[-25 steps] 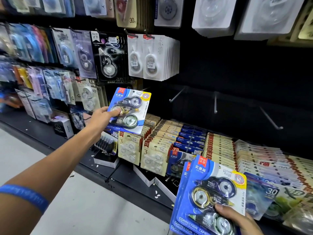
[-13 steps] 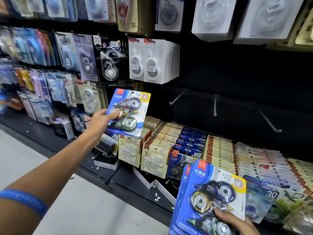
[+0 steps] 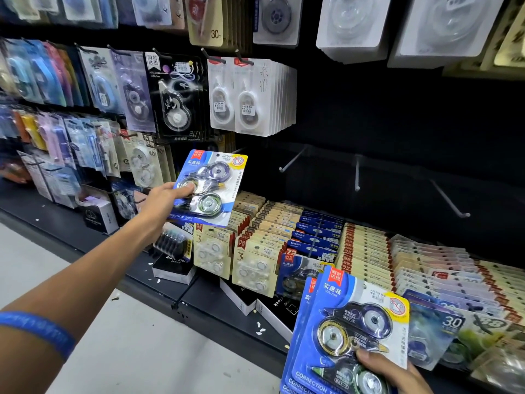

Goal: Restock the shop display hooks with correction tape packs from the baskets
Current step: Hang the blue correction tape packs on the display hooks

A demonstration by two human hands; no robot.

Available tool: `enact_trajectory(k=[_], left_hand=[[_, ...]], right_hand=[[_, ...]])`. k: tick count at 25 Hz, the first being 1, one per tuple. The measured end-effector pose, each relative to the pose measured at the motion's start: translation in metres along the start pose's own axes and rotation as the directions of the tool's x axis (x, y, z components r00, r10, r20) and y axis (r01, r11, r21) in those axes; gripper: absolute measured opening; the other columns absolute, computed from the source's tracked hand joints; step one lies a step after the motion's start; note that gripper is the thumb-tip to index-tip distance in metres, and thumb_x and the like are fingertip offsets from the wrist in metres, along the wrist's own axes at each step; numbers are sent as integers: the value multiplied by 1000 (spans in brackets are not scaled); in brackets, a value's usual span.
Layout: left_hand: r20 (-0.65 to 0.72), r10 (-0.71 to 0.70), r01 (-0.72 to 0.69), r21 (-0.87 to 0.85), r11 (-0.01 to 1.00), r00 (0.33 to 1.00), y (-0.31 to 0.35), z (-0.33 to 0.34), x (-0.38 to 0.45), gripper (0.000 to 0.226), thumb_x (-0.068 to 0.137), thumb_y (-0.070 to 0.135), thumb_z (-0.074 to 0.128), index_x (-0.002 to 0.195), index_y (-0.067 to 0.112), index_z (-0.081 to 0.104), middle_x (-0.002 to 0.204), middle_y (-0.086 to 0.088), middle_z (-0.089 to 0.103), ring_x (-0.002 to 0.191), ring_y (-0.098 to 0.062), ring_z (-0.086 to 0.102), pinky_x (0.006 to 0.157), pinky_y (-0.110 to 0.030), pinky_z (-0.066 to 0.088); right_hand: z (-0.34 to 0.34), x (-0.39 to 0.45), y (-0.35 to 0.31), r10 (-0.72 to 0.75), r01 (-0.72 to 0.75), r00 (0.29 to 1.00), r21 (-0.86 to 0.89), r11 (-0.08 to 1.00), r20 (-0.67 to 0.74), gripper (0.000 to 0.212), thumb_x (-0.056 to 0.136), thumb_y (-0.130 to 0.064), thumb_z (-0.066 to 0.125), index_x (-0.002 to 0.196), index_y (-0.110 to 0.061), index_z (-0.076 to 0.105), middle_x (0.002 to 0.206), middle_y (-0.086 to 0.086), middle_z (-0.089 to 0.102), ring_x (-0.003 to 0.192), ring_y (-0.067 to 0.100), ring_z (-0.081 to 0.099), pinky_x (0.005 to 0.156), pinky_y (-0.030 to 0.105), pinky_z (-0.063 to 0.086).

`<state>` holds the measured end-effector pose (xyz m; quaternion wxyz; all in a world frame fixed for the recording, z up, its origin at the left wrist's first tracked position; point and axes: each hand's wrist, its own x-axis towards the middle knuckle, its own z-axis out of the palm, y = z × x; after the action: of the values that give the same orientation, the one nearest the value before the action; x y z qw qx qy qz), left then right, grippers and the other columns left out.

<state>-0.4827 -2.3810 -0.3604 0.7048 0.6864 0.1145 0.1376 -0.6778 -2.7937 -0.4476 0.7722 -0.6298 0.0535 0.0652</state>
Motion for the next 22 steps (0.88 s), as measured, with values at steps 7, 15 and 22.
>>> enact_trajectory(k=[7, 15, 22], left_hand=[[-41, -47, 51, 109, 993, 998, -3, 13, 9, 26, 92, 36, 73, 100, 14, 60, 86, 0, 72, 61, -16, 69, 65, -33, 52], [-80, -78, 93, 202, 975, 994, -18, 35, 23, 34, 95, 28, 71, 119, 11, 53, 117, -8, 64, 89, -20, 63, 70, -33, 47], [-176, -151, 196, 276, 941, 973, -24, 48, 28, 65, 92, 38, 67, 143, 5, 43, 138, -15, 55, 117, -32, 58, 93, -46, 49]], right_hand=[[12, 16, 0, 151, -148, 985, 40, 988, -86, 55, 37, -8, 88, 91, -9, 80, 100, 11, 78, 100, 31, 69, 90, 44, 50], [13, 6, -2, 172, -165, 985, 163, 973, -26, 50, 48, -7, 87, 97, -3, 75, 104, 24, 74, 99, 42, 70, 90, 38, 53], [11, 18, -14, 189, -189, 982, 203, 961, 19, 86, 28, -11, 88, 112, -5, 73, 104, 23, 74, 90, 38, 74, 85, 45, 50]])
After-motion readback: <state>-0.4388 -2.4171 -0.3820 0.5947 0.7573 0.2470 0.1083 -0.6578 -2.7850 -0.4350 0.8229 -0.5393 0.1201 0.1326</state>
